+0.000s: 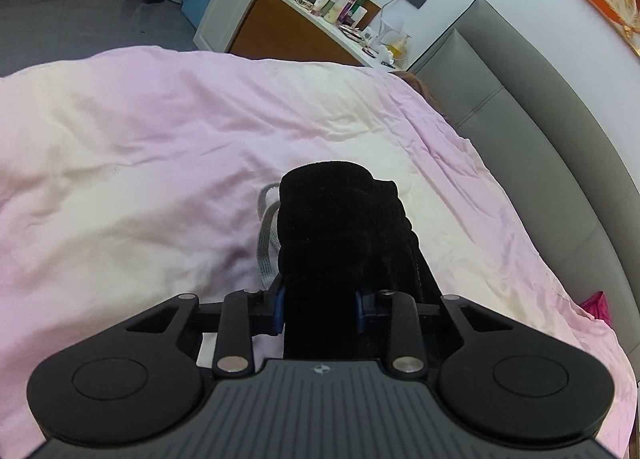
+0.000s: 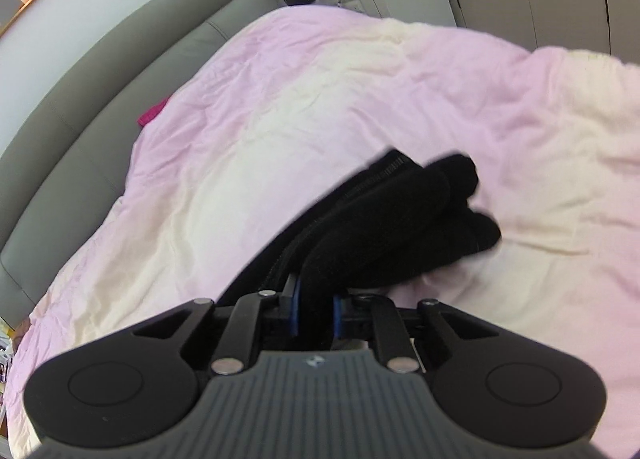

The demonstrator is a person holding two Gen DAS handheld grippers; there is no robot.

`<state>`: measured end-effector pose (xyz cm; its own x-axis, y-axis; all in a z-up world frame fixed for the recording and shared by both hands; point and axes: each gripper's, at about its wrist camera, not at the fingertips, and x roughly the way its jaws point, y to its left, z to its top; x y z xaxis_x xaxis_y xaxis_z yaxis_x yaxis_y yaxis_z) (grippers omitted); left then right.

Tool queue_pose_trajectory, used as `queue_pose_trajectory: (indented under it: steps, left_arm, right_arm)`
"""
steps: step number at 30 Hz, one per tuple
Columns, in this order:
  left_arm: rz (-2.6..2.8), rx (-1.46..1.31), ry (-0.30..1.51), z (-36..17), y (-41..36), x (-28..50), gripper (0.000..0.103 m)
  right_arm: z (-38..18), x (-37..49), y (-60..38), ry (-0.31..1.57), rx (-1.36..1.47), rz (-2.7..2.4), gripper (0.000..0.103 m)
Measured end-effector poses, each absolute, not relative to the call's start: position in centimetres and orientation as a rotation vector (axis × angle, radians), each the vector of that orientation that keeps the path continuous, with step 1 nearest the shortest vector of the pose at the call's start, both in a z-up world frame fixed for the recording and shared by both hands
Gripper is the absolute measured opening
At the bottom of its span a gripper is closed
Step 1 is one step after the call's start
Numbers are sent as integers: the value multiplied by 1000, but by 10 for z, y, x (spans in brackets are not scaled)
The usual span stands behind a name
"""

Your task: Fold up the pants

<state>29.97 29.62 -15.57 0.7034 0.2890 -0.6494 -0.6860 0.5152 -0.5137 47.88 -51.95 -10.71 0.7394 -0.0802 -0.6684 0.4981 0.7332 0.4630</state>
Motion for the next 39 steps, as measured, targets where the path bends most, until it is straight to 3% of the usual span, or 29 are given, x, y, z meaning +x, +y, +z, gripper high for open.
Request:
queue_pose_trajectory:
  steps: [12,21,24,26,29,32,35,39]
  left_arm:
    - [624,-817,608,-116,274,186,34]
    - [732,-812,862,-197,294,181,38]
    - [696,-784,938,-197,301,186,47]
    - [658,-787,990,-189,309,188,53]
    - [604,-778,1002,-173,314,182,61]
    - [666,-600,976,-144,309,175,65]
    - [590,-582,922,-120,315,170,71]
    - [487,-501,911,-102,304,187,71]
  right_arm:
    - [-60,335,-552,743,712,-316,10]
    - [-148,263,-571,912,726,-346,10]
    - [-171,247,-584,947,789,-383,18]
    - [-177,241,-594,964,809,-406,31]
    - [-172,231,-602,965,827,-380,33]
    - [-157,230,-602,1001,736,-370,38]
    - [-139,226,-606,1008,607,-377,55]
    - [-118,219,-616,979,469,-358,55]
